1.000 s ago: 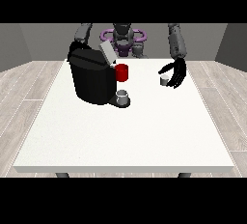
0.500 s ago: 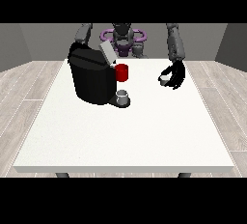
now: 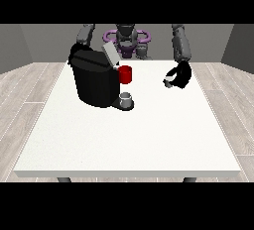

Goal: Insert the coffee pod into the coffee machine and close the lid

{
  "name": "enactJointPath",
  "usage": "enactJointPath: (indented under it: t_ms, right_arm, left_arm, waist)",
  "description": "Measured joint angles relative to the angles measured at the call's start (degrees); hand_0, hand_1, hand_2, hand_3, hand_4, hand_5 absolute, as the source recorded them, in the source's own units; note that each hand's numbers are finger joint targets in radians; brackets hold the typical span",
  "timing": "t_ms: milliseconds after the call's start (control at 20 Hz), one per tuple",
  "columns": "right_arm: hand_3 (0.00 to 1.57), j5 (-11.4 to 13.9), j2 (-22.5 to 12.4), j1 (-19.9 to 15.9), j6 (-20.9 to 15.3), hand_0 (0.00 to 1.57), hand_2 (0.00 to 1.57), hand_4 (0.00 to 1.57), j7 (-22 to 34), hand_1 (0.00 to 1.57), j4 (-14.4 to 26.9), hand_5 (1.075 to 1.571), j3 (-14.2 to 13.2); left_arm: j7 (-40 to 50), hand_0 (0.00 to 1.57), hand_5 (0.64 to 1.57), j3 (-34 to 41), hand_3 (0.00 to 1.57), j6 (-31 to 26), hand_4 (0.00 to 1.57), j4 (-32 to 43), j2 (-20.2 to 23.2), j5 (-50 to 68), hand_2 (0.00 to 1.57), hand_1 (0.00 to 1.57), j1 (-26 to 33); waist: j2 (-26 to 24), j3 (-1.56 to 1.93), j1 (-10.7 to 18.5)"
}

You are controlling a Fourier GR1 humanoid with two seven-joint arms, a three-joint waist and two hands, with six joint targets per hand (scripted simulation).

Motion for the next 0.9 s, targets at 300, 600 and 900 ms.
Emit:
enactJointPath:
  t_ms: [300, 600, 900]
  right_arm:
    - [0.00, -1.06, -0.83, 0.78, 1.60, 0.00, 0.00, 0.51, -0.86, 0.00, 2.48, 1.571, -0.85]
    - [0.00, -0.98, -0.82, 0.48, 1.88, 0.00, 0.00, 0.50, -0.56, 0.00, 4.09, 1.571, -0.62]
    - [0.00, -1.51, -0.50, 0.78, 2.92, 0.00, 0.00, 0.49, -2.55, 0.00, 5.83, 1.571, -0.58]
  left_arm:
    - [-2.26, 1.32, 1.571, -0.05, 1.35, -5.26, 0.58, -2.21, 0.67, 0.85, 1.38, 1.32, -3.35]
    - [-0.54, 1.25, 1.571, -0.12, 1.29, -11.51, 0.57, -4.46, 1.95, 1.13, 1.33, 1.25, -8.23]
    - [3.67, 1.25, 1.571, -0.53, 1.29, -13.74, 0.56, -6.94, 0.09, 0.62, 1.33, 1.25, -12.76]
  waist:
    - [-2.30, -0.01, 0.27]
    - [-4.35, 0.01, 0.13]
    - [-5.22, 0.01, -1.05]
